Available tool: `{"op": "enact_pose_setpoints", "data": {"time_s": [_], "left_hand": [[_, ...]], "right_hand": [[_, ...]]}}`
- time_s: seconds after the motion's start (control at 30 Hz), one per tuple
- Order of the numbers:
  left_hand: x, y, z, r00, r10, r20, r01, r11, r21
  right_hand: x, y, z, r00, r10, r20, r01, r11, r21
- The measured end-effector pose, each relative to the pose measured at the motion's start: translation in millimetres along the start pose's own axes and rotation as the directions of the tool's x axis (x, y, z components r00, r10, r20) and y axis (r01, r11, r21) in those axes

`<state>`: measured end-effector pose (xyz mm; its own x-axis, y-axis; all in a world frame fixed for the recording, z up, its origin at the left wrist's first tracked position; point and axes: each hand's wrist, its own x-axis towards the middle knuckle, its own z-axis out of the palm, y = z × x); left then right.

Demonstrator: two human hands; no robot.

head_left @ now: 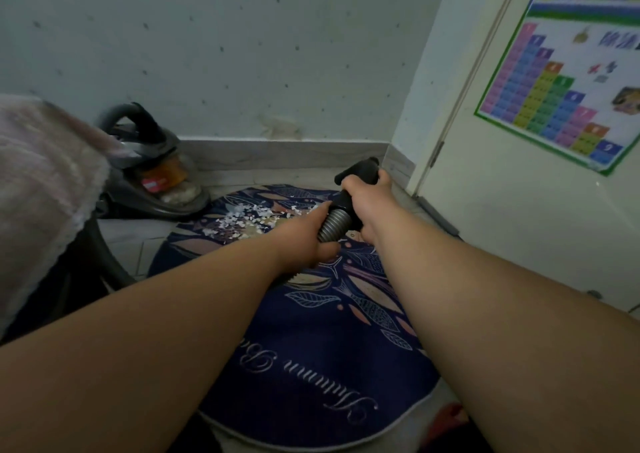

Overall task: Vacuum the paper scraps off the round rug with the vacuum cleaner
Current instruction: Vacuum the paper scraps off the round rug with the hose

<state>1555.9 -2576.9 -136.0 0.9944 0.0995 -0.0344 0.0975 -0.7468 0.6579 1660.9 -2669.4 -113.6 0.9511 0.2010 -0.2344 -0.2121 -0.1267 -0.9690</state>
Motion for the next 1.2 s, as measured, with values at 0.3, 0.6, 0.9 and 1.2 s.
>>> {"op": "enact_pose_setpoints", "data": {"time_s": [0.3,0.6,0.9,1.2], "left_hand": [[28,7,20,0.999,-0.022,0.025,0.022,1.0,-0.003],[127,-10,71,0.992,-0.073,0.105,0.078,0.996,-0.046],[229,-40,112,0.972,-0.083,0.221,0.079,0.997,0.026],[304,-49,159,0.95,-0.105,0.294,0.107,0.994,0.007]], "right_hand": [[27,10,-21,1.0,0.028,-0.002,-0.028,0.999,0.018],[132,44,-50,0.996,0.094,-0.002,-0.094,0.995,0.014],[239,94,-64,0.977,0.211,-0.038,-0.205,0.971,0.126],[311,119,-98,0.962,0.266,-0.066,-0.259,0.961,0.094]]}}
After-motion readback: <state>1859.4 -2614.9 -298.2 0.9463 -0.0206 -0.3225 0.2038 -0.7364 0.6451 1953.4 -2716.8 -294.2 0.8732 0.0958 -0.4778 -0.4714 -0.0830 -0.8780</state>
